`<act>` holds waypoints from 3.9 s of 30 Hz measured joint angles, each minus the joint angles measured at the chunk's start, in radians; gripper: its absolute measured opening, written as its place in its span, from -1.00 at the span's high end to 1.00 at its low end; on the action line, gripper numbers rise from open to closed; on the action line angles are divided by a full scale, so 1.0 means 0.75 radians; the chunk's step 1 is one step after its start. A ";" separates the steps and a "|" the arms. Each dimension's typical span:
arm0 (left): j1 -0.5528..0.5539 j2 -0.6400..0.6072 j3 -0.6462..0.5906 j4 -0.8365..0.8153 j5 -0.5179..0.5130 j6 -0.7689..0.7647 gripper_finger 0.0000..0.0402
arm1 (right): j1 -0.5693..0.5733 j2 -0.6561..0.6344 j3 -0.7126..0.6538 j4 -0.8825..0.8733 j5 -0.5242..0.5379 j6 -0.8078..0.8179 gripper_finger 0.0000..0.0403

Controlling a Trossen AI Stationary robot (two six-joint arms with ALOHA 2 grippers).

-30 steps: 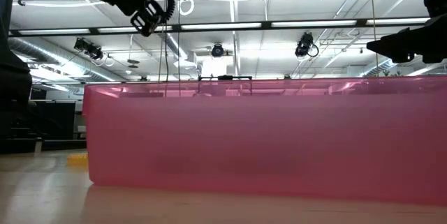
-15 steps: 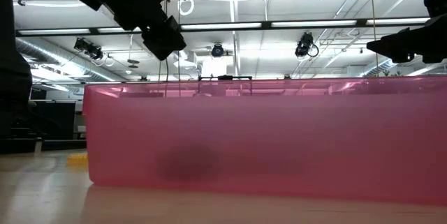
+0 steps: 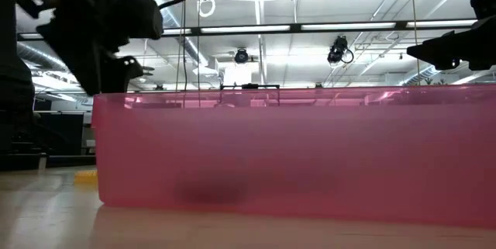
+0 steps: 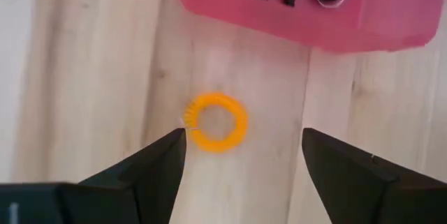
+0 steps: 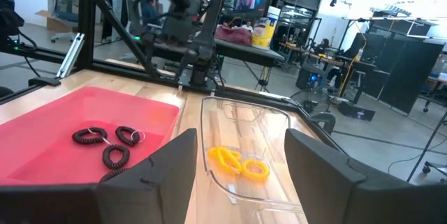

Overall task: Sort spring keychains
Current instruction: Put the yellow spring keychain into the transparent bin, then return to Home Position

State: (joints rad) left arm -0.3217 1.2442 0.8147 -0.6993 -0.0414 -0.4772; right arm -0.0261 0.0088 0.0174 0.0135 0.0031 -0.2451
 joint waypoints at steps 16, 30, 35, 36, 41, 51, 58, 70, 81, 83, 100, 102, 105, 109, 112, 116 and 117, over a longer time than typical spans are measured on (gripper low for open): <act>-0.095 0.133 -0.396 0.527 -0.059 -0.081 -0.26 | 0.000 0.000 0.000 0.000 0.000 0.000 -0.10; -0.100 0.368 -0.274 0.616 -0.150 -0.083 0.21 | 0.000 0.000 0.000 0.000 0.000 0.000 -0.10; -0.047 0.373 -0.270 0.579 -0.115 -0.189 0.85 | 0.000 0.000 0.000 0.000 0.000 0.000 -0.10; -0.043 0.373 -0.270 0.574 -0.113 -0.202 0.87 | 0.000 0.000 0.000 0.000 0.000 0.000 -0.10; -0.038 0.340 -0.272 0.560 -0.133 -0.227 0.87 | 0.000 0.000 0.000 0.000 0.000 0.000 -0.10; -0.033 0.162 -0.111 0.051 -0.441 -0.298 0.87 | 0.000 0.000 0.000 0.000 0.000 0.000 -0.10; 0.023 0.138 0.240 -0.065 -0.704 -0.072 0.87 | 0.000 0.000 0.000 -0.001 0.000 0.000 -0.10; 0.394 0.177 0.452 0.395 -0.514 0.425 0.79 | -0.001 0.000 0.000 -0.001 0.000 0.000 -0.10; 0.488 0.201 0.449 0.392 -0.308 0.435 -0.45 | 0.000 0.000 0.000 0.001 0.000 0.000 -0.10; 0.477 0.201 0.449 0.386 -0.307 0.421 -0.55 | 0.000 0.000 0.000 0.000 0.000 0.000 -0.10; 0.344 0.077 0.052 0.818 -0.229 0.419 -0.68 | 0.000 0.000 0.000 -0.001 0.000 0.000 -0.10; 0.345 0.011 -0.076 0.951 -0.220 0.431 -0.68 | 0.000 0.000 0.000 0.000 0.000 0.000 -0.10; 0.353 -0.135 -0.235 1.107 -0.239 0.465 -0.68 | 0.000 0.000 0.000 0.000 0.000 0.000 -0.10; 0.367 -0.382 -0.408 1.143 -0.253 0.475 -0.68 | 0.000 0.000 0.000 0.000 0.000 0.000 -0.10; 0.366 -0.602 -0.528 1.147 -0.295 0.449 -0.68 | 0.000 0.000 0.000 -0.001 0.000 0.000 -0.10; 0.352 -0.891 -0.669 1.143 -0.300 0.442 -0.68 | 0.000 0.000 0.000 0.000 0.000 0.000 -0.10; 0.344 -0.956 -0.692 1.144 -0.300 0.442 -0.68 | 0.000 0.000 0.000 0.000 0.000 0.000 -0.10</act>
State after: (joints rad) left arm -0.0635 0.5271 0.2956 0.1584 -0.2661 -0.1456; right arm -0.0261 0.0086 0.0172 0.0134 0.0029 -0.2451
